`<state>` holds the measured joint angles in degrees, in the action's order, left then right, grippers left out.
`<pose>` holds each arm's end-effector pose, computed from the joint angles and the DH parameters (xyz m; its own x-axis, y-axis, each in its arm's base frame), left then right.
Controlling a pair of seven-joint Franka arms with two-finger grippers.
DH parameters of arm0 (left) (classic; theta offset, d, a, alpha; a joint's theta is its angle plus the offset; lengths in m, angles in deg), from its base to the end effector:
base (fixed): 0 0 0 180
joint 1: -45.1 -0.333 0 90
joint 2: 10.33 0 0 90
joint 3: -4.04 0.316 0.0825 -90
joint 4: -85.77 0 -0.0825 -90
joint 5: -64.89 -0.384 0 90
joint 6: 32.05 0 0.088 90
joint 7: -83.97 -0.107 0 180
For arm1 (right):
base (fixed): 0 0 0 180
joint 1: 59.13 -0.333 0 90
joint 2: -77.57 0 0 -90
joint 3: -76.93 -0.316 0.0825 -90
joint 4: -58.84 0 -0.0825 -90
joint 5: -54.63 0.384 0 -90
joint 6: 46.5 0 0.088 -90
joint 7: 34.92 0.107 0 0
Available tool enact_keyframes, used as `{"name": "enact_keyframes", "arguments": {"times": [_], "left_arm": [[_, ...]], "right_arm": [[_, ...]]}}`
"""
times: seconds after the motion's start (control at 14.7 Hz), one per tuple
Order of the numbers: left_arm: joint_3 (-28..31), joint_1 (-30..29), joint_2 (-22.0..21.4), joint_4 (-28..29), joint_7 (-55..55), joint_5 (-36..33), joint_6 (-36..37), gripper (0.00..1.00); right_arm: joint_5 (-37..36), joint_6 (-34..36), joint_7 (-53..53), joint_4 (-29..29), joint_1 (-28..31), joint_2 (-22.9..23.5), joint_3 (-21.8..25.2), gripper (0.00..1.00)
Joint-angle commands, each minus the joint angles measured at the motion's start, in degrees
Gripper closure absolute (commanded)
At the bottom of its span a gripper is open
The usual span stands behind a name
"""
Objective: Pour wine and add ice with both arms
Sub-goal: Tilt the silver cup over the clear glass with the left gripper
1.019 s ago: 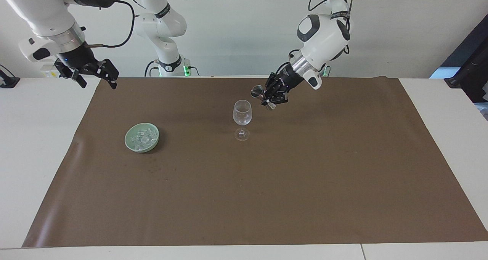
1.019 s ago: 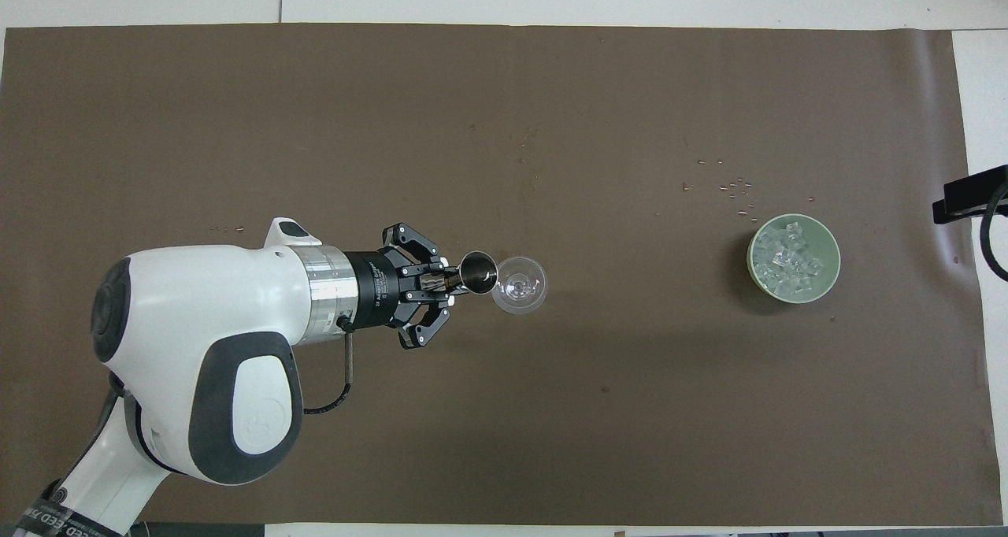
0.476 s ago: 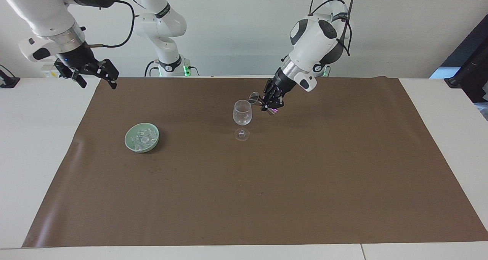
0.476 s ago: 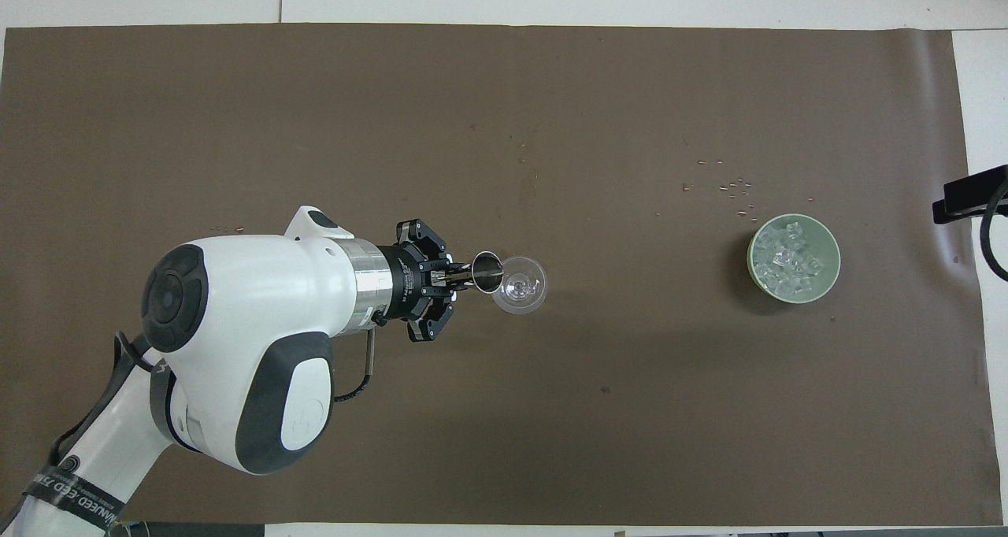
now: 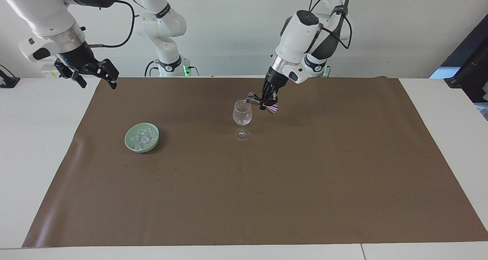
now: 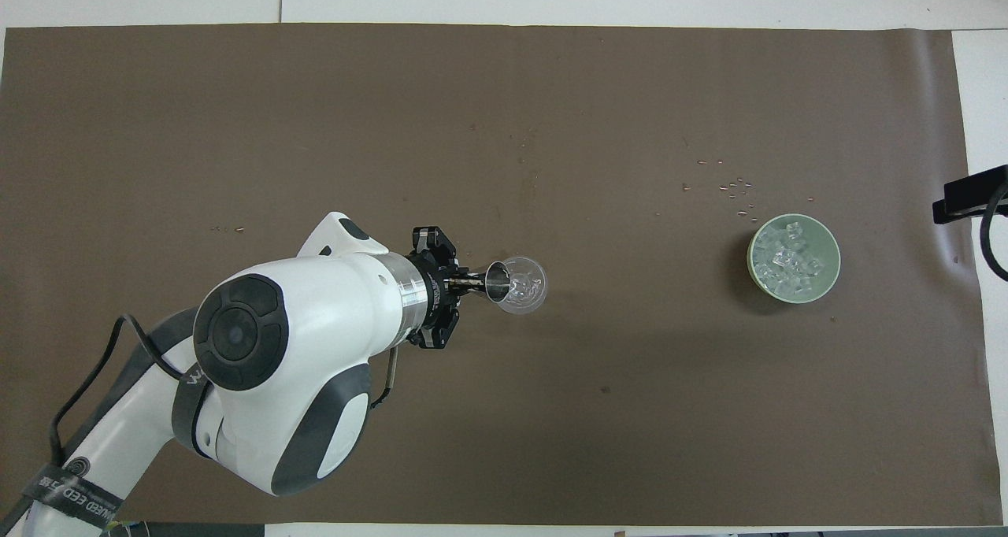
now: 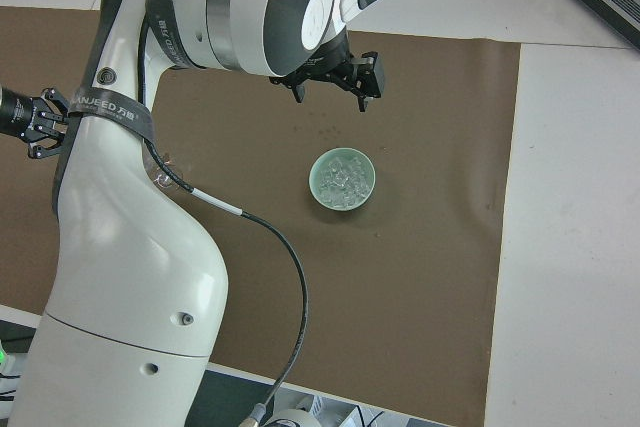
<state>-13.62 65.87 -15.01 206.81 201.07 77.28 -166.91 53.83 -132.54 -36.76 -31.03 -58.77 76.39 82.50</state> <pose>0.4312 -0.3499 0.4826 0.0981 0.9529 -0.2871 0.9803 -0.0427 0.1930 0.5379 -0.0580 0.6309 0.9963 -0.0721 -0.0467 -0.0716 -0.9974 0.0105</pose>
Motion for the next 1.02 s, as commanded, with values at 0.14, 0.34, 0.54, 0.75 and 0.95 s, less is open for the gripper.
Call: {"name": "enact_keyframes", "arguments": {"times": [0.14,0.34,0.54,0.75,0.95], "left_arm": [[0.26,1.46,1.7,-2.83,2.43,-6.83,1.88,1.0],[0.26,2.34,2.13,-3.0,2.43,-10.17,2.5,1.0],[0.26,2.61,2.22,-3.97,3.31,-12.55,2.76,1.0],[0.26,4.01,2.22,-3.97,3.57,-16.95,3.73,1.0],[0.17,4.45,2.22,-4.23,3.66,-20.9,3.82,1.0]], "right_arm": [[0.97,-0.44,-0.8,-1.27,0.69,-1.11,-0.39,0.0],[0.97,-0.44,-0.8,-1.27,0.69,-1.11,-0.39,0.0],[0.97,-0.44,-0.8,-1.27,0.69,-1.11,-0.39,0.0],[0.97,-0.44,-0.8,-1.27,0.69,-1.11,-0.39,0.0],[0.97,-0.44,-0.8,-1.27,0.69,-1.11,-0.39,0.0]]}}
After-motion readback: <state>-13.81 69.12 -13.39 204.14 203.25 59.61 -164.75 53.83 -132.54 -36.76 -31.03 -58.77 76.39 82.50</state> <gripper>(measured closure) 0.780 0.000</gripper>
